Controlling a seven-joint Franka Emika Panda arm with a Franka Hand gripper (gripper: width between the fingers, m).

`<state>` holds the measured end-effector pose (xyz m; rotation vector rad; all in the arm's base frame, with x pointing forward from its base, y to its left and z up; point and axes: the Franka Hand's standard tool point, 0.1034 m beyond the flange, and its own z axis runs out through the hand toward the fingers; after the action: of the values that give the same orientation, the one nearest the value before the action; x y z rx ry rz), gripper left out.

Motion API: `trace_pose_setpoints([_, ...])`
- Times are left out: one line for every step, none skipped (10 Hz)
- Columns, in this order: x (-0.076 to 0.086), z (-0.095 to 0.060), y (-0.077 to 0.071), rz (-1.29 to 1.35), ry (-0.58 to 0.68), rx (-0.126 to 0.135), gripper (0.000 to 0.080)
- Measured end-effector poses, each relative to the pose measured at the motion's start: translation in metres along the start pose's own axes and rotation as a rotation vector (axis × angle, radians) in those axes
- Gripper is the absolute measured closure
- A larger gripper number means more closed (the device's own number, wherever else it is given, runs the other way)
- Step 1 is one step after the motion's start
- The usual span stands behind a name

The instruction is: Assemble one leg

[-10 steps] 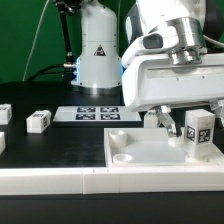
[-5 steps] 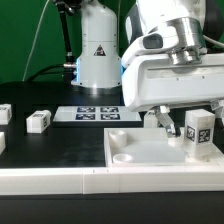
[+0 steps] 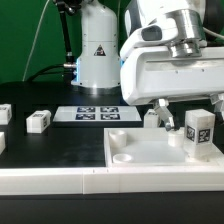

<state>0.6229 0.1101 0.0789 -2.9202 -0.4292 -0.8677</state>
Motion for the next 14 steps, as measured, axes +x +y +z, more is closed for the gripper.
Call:
trace_pose_setpoints([0.002,0.001,0.002,0.004,-0.020,0.004,0.0150])
trace_pose_setpoints([0.003,0.001,-0.001,0.004,-0.105,0.028,0.0150])
trace_pose_setpoints([0.009,0.000,-0.002,0.004,-0.162,0.045,0.0150])
trace_pose_setpoints([0.004,0.002,-0.006,0.010,-0.263,0.072,0.0150])
trace_pose_setpoints([0.004,0.000,-0.009,0.018,-0.368,0.100,0.0150])
trace_pose_setpoints([0.006,-0.002,-0.011,0.019,-0.446,0.120,0.0150])
trace_pose_setpoints([0.007,-0.001,-0.012,0.019,-0.487,0.133,0.0150])
trace_pose_setpoints([0.000,-0.003,-0.015,0.014,-0.572,0.157,0.0150])
trace_pose_setpoints([0.007,0.001,-0.011,0.014,-0.521,0.145,0.0150])
trace_pose_setpoints([0.005,0.002,-0.012,0.014,-0.520,0.144,0.0150])
trace_pose_setpoints([0.005,0.002,-0.012,0.014,-0.520,0.144,0.0266])
trace_pose_setpoints([0.005,0.002,-0.012,0.014,-0.520,0.144,0.0403])
trace_pose_setpoints([0.005,0.002,-0.010,0.015,-0.520,0.142,0.0403])
trace_pose_setpoints([0.005,0.002,-0.009,0.017,-0.520,0.140,0.0502])
